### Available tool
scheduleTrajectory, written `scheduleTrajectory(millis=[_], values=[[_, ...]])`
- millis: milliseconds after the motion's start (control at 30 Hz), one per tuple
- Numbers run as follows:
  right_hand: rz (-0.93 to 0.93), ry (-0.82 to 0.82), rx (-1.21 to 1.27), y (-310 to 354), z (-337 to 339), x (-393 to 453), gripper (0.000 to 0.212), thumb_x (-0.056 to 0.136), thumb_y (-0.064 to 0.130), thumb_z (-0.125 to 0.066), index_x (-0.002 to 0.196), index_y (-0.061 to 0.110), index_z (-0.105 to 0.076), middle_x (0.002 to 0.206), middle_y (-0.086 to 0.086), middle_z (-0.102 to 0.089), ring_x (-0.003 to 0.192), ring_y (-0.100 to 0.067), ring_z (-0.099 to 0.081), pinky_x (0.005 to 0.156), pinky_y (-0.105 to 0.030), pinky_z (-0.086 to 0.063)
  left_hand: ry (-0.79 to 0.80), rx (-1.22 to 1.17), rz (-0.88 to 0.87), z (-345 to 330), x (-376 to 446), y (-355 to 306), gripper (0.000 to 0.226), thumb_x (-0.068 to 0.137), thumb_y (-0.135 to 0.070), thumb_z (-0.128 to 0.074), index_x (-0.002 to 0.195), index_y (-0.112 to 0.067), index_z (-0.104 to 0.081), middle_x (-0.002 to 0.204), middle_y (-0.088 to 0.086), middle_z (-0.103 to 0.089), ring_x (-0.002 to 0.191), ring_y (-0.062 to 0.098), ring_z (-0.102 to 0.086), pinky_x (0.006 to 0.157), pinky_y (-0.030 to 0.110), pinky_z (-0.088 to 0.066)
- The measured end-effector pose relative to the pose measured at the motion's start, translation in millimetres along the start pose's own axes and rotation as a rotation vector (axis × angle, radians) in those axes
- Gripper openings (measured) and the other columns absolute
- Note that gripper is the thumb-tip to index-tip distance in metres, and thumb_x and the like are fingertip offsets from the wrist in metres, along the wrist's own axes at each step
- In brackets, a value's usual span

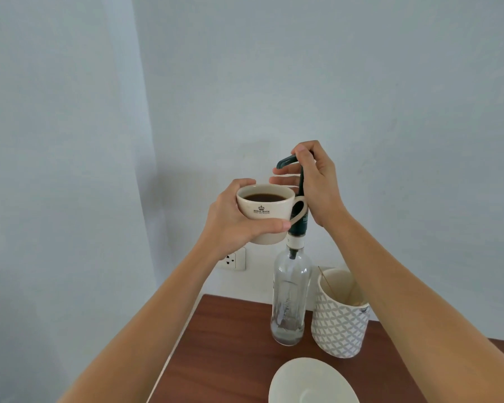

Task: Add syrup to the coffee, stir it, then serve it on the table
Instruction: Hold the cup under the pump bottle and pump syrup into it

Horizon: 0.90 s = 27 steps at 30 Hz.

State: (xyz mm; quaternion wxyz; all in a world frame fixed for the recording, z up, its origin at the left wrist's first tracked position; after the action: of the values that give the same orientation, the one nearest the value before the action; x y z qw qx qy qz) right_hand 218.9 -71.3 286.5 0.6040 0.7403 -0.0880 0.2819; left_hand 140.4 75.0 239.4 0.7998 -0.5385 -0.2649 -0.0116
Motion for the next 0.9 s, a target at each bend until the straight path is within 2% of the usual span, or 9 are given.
scheduleTrajectory(millis=[267,333,567,700,833,900], values=[[0.060,0.024,0.060,-4.0,-2.0,2.8,0.015,0.104,0.024,-0.045,0.095,0.012,-0.050,0.094,-0.014,-0.075,0.074,-0.040,-0.075,0.071,-0.046,-0.061,-0.013,0.023,0.002,3.8,1.3,1.0,0.101,0.031,-0.056,-0.088,0.125,-0.034,-0.058,0.107,-0.015,-0.070,0.100,0.005,-0.067,0.077,0.023,-0.054],[0.066,0.026,0.061,-4.4,-2.0,2.6,0.016,0.105,0.025,-0.044,0.096,0.012,-0.049,0.097,-0.015,-0.075,0.072,-0.039,-0.075,0.069,-0.043,-0.061,-0.011,0.029,0.000,3.6,1.4,1.1,0.102,0.031,-0.056,-0.088,0.126,-0.034,-0.057,0.108,-0.014,-0.070,0.102,0.007,-0.067,0.079,0.025,-0.055],[0.071,0.002,0.050,-5.2,-2.2,1.1,0.019,0.105,0.030,-0.044,0.091,0.018,-0.050,0.106,-0.012,-0.075,0.073,-0.037,-0.075,0.067,-0.043,-0.059,-0.015,0.033,0.003,3.7,2.2,4.5,0.104,0.032,-0.055,-0.090,0.128,-0.032,-0.057,0.112,-0.011,-0.071,0.105,0.012,-0.068,0.088,0.036,-0.060],[0.073,-0.010,0.033,-6.6,-2.1,0.8,0.019,0.105,0.030,-0.044,0.092,0.018,-0.050,0.108,-0.013,-0.074,0.073,-0.037,-0.076,0.070,-0.047,-0.059,-0.014,0.027,0.001,4.9,1.9,5.1,0.104,0.032,-0.055,-0.090,0.127,-0.031,-0.057,0.112,-0.011,-0.070,0.106,0.013,-0.068,0.088,0.036,-0.060],[0.082,-0.016,0.026,-6.4,-1.5,0.9,0.019,0.104,0.029,-0.045,0.093,0.014,-0.050,0.104,-0.012,-0.074,0.072,-0.036,-0.076,0.070,-0.046,-0.061,-0.007,0.020,0.000,4.4,2.1,4.4,0.103,0.032,-0.054,-0.089,0.127,-0.032,-0.057,0.112,-0.012,-0.070,0.105,0.011,-0.067,0.083,0.030,-0.058],[0.084,-0.018,0.018,-6.3,-1.4,0.7,0.019,0.104,0.028,-0.045,0.095,0.012,-0.050,0.102,-0.011,-0.074,0.073,-0.035,-0.076,0.072,-0.050,-0.061,-0.004,0.018,-0.001,3.7,2.7,4.5,0.103,0.032,-0.055,-0.089,0.127,-0.032,-0.057,0.112,-0.012,-0.070,0.104,0.010,-0.067,0.082,0.029,-0.058]])
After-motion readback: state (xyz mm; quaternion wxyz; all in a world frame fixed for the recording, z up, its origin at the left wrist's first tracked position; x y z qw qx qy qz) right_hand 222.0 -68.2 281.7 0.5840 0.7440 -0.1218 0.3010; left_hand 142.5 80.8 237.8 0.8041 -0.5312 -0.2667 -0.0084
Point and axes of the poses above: each hand's wrist, its own x-axis towards the middle knuckle, its own z-axis out of the back of the hand, y = z × x, the point moved 4 cm from there along x, towards the middle knuckle
